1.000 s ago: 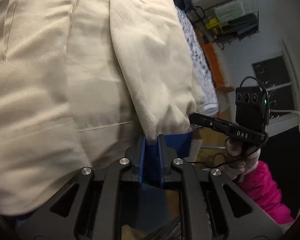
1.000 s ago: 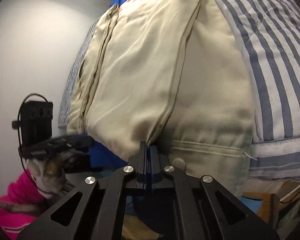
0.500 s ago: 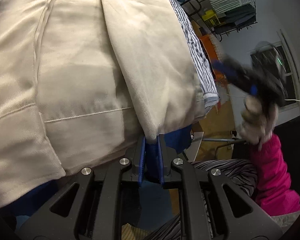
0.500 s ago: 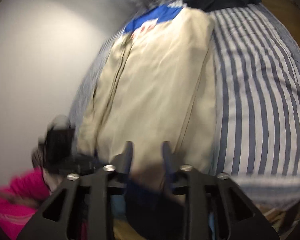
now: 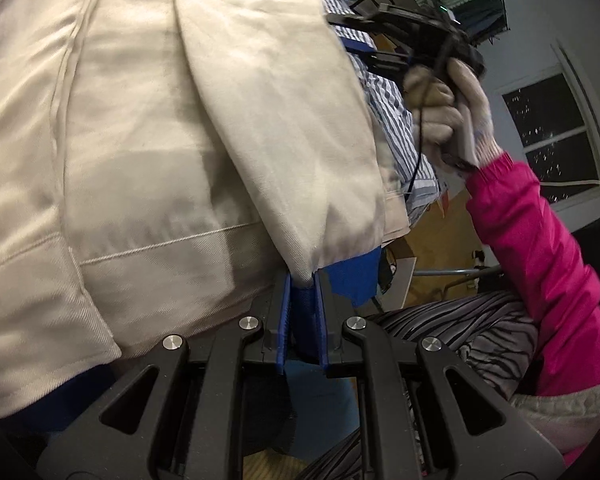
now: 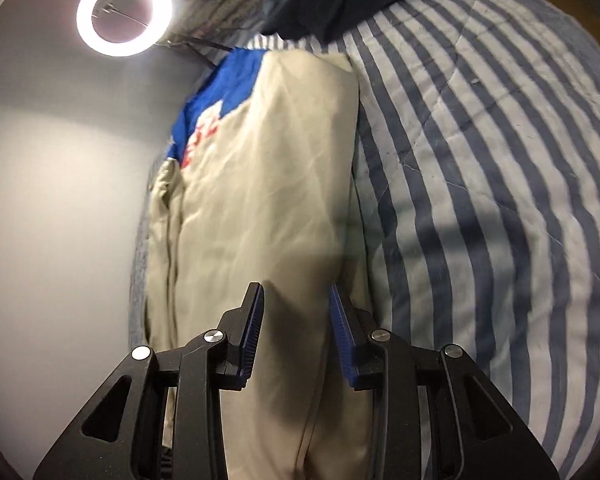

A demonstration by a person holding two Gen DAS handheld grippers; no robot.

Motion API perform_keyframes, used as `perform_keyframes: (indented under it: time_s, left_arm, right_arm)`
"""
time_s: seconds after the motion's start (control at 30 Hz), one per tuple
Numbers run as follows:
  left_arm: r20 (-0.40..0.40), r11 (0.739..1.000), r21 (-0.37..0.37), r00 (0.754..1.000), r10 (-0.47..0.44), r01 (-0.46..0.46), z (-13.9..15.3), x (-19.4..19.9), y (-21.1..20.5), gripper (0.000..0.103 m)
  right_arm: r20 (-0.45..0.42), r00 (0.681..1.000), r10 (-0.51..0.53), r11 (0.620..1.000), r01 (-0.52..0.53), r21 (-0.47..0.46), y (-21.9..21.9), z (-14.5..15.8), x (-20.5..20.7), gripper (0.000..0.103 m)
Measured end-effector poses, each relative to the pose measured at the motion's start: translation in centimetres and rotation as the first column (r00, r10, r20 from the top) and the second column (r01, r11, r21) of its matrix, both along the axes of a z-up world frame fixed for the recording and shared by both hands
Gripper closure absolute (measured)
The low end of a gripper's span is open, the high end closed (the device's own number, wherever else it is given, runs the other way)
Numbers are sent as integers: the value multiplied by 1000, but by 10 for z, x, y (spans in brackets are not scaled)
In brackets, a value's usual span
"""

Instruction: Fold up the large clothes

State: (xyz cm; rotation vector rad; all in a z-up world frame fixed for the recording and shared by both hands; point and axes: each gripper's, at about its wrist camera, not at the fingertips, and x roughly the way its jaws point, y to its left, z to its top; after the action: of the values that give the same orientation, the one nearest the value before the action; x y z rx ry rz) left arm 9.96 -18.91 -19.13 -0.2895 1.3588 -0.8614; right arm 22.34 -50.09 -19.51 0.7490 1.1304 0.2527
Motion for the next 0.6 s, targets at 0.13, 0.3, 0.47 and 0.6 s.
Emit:
perform_keyframes:
  time_s: [0.13, 0.3, 0.47, 0.6]
  left_arm:
    - [43, 999, 37, 999, -26, 24, 8, -5, -6, 94]
    - [48, 999, 36, 998, -42, 40, 4, -10, -18, 94]
    - [48, 997, 65, 998, -47, 44, -7, -12, -25, 94]
    - [35, 998, 54, 999, -40, 38, -8, -11, -22, 94]
  right_arm:
    - [11, 1000, 1, 997, 0, -80, 14, -2, 6, 99]
    - [74, 996, 57, 932, -26, -361, 35, 34, 16, 103]
    - [43, 998, -42, 960, 53, -276, 5, 33, 17, 101]
    - [45, 999, 23, 989, -17, -147, 5, 37, -10, 91]
